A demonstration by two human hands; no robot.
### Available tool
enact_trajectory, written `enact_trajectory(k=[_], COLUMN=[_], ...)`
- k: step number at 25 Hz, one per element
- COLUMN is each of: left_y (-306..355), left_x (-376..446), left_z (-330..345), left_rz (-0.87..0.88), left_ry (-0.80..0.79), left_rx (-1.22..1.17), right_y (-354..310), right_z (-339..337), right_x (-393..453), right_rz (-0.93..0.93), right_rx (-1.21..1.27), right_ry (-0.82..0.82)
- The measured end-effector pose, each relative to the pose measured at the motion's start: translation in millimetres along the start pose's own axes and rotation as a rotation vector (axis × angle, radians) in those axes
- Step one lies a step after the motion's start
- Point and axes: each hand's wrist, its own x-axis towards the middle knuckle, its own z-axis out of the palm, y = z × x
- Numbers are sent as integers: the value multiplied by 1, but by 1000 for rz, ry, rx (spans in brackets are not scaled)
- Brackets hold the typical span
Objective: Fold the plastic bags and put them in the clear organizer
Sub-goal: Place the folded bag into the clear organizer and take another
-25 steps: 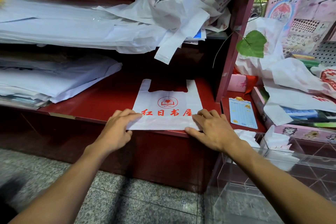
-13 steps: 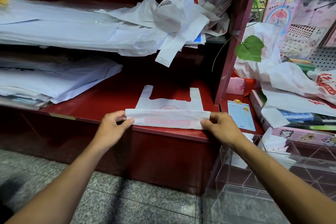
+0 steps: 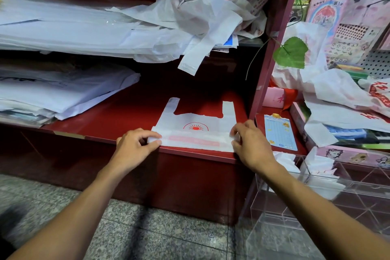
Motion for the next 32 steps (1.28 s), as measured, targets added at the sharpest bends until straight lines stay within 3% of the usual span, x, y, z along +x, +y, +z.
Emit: enact_trajectory(k=[5,9,11,16,20,32], left_y=[-10,-18,-19,-22,-15,1], left_x=[1,-4,-5,-6,-4,-4], left_z=[-2,-7,-9,-12,-10,-4], left_rz=[67,176,188,83,38,-81], left_ry=[-85,10,16,-7,42,10], left_rx=[244,146,89,-103,-205,-347], right_y=[-4,-5,-2,15,13,10], right_z=[-2,-7,-8,-10,-16,-12], right_x=[-9,-18,-17,-12,-12,0], right_rz=[-142,-225,-229,-166,53,278], right_rx=[-350,-492,-395,146,404,467], right_ry=[-160,-223,-220,-174,-112,-99])
